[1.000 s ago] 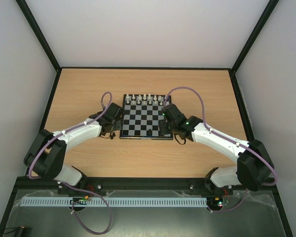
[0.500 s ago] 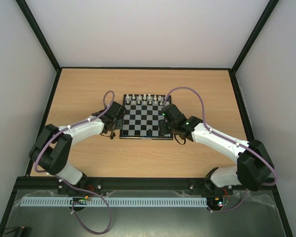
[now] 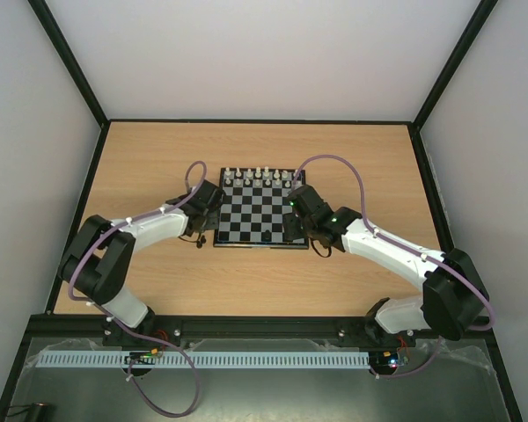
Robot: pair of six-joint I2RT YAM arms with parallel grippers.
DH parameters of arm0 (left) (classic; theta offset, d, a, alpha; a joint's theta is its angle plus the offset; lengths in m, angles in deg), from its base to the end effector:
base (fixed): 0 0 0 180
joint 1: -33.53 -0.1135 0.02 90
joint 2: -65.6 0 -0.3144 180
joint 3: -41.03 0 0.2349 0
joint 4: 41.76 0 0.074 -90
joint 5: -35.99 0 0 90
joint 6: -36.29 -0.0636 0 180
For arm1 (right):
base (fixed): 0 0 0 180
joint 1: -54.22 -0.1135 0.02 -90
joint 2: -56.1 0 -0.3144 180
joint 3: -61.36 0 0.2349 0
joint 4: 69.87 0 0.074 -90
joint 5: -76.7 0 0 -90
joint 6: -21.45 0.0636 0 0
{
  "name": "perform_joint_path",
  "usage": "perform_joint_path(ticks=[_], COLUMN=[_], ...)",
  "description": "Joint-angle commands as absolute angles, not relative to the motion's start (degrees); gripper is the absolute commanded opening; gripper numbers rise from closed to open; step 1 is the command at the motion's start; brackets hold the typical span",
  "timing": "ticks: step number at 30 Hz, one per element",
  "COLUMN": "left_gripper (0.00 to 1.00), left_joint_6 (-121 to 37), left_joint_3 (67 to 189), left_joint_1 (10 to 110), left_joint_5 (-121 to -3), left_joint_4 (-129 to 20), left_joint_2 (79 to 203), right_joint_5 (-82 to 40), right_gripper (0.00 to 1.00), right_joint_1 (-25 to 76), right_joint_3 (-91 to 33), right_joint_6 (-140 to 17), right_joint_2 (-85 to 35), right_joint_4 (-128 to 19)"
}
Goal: Set up the chess pieces on the board
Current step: Pick up the chess piece at the center of the board, then place the chess piece on the chessboard.
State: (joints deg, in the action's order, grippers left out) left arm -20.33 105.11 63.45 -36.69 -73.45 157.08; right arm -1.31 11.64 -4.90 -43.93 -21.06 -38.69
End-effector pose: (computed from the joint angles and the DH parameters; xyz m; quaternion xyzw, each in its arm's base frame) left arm 0.2745 -0.1362 0.2041 -0.0689 0.9512 -0.0147 0.3004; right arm 0.2165 0.1810 0.2843 -0.1000 0.9043 0.1440 0.3892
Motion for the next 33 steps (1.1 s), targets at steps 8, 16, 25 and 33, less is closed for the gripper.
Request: perform_joint_path(ticks=[8,16,25,33], left_gripper=[0.13,0.06,0.06,0.07], left_joint_6=[-21.1,-21.2,-20.7,-18.3], left_joint_3=[107.2,107.4,110.6,113.8], left_joint_1=[63.0,63.2,67.7,76.2], left_joint_5=[-35.9,-35.6,-37.1,-39.1], left_joint_4=[-72.7,-74.0,-81.5,-85.6], left_joint_2=[158.4,156.4,149.6,148.4], right_joint_5=[-1.6,-1.5,0.2,1.9], right_gripper=[0.56,0.56,0.56,0.57], right_joint_1=[11.9,12.0,12.0,12.4], right_joint_3=[-4.0,-3.9,-3.6,-3.5], right_joint_6=[-44.4,-44.4,-44.0,-43.5], right_joint_2=[-20.2,-20.3,-19.1,-18.1], right_joint_4=[-38.4,-38.5,-38.4,-37.9])
